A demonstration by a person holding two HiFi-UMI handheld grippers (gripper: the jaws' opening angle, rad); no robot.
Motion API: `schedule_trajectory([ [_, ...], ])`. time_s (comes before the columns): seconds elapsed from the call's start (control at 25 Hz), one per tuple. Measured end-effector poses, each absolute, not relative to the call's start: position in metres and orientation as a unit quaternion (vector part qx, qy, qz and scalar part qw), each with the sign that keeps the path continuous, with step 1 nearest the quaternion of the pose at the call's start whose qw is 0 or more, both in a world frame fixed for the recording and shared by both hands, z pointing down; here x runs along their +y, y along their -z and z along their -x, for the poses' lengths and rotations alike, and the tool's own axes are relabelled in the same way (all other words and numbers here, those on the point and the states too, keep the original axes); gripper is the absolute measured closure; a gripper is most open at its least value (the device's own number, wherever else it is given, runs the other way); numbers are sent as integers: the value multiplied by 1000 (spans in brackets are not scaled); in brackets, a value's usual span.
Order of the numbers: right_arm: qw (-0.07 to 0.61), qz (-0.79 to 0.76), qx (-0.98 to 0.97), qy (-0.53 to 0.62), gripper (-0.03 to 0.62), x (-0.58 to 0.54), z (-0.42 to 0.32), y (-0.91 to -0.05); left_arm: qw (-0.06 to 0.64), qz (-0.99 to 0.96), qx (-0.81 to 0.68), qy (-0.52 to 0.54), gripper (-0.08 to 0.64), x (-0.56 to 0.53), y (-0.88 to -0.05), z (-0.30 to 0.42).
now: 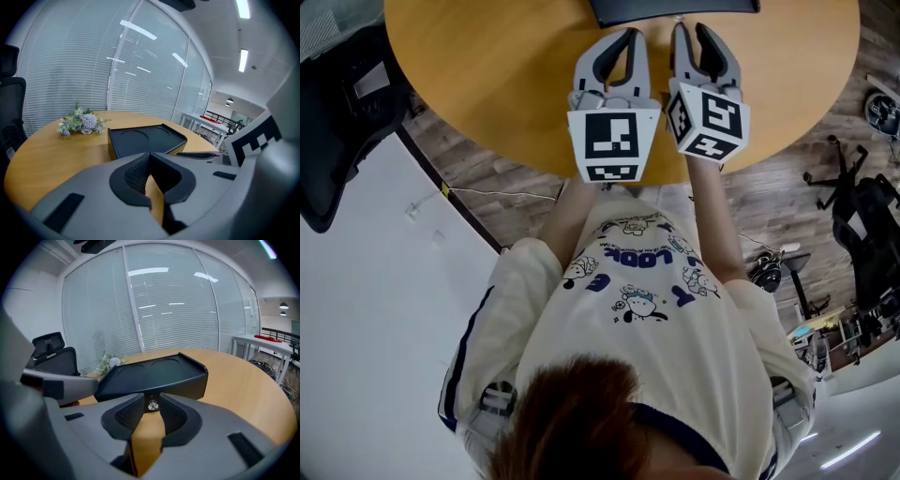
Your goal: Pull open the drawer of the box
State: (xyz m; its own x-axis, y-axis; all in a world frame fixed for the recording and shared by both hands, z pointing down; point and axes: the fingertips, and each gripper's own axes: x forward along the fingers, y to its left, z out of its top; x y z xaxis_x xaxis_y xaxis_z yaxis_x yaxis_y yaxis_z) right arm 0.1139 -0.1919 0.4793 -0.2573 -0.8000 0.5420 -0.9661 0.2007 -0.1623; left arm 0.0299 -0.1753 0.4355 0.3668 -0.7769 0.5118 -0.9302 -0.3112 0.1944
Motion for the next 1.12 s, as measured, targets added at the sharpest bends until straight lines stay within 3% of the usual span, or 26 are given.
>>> schedule_trajectory([
  [1.12,195,-553,-768,-259,499,-202,-105,-512,251,-790,-531,-175,545,-178,-452,-29],
])
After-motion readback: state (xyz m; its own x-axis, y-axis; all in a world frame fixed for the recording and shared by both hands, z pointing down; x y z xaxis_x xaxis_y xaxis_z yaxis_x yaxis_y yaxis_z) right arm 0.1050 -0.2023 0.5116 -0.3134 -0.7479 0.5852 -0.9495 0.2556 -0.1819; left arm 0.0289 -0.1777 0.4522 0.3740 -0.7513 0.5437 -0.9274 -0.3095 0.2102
